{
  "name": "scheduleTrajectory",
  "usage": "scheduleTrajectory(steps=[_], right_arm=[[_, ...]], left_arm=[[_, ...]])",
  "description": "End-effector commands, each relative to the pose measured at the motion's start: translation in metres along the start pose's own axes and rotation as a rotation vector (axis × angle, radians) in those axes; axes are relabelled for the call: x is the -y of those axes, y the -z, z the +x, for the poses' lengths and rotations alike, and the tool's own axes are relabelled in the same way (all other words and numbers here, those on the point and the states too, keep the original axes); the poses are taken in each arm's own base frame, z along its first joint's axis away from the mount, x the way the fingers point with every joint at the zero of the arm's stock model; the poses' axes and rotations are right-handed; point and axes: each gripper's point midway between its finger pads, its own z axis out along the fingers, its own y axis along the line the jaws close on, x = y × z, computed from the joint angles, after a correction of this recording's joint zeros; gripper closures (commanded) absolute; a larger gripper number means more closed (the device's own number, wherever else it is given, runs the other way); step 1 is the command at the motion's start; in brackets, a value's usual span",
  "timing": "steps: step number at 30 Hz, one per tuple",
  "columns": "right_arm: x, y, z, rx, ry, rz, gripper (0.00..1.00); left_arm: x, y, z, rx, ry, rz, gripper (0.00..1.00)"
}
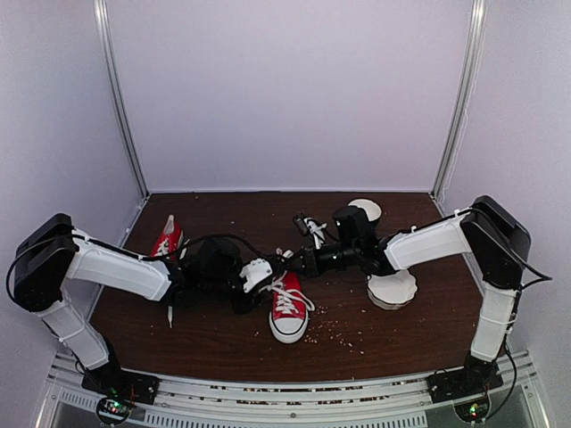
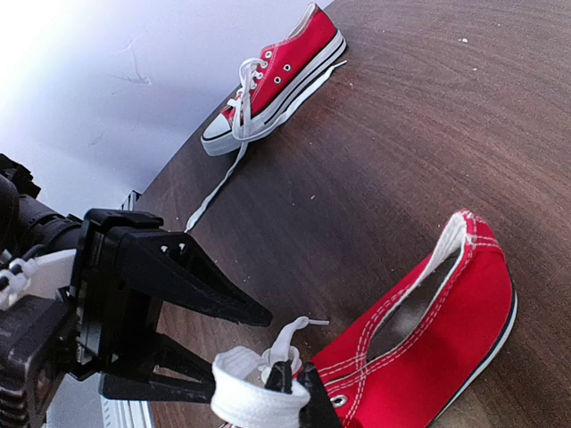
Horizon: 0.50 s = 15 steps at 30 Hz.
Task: Tie the shoes
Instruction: Pick up the shoelace from the center of the board.
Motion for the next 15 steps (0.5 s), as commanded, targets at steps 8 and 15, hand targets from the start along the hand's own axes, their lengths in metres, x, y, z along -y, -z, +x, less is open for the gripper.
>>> scheduleTrajectory(steps=[8,15], right_arm=[[-0.007,0.011,-0.020,0.051,0.023,0.029,1.00],[-0.005,0.015,-0.021,0.056,0.031,0.051,1.00]], left_arm=[[-0.014,-0.022,0.000,-0.066,-0.057,-0.050,0.54],[-0.019,-0.025,-0.004,-0.055,-0.054,-0.053,0.91]])
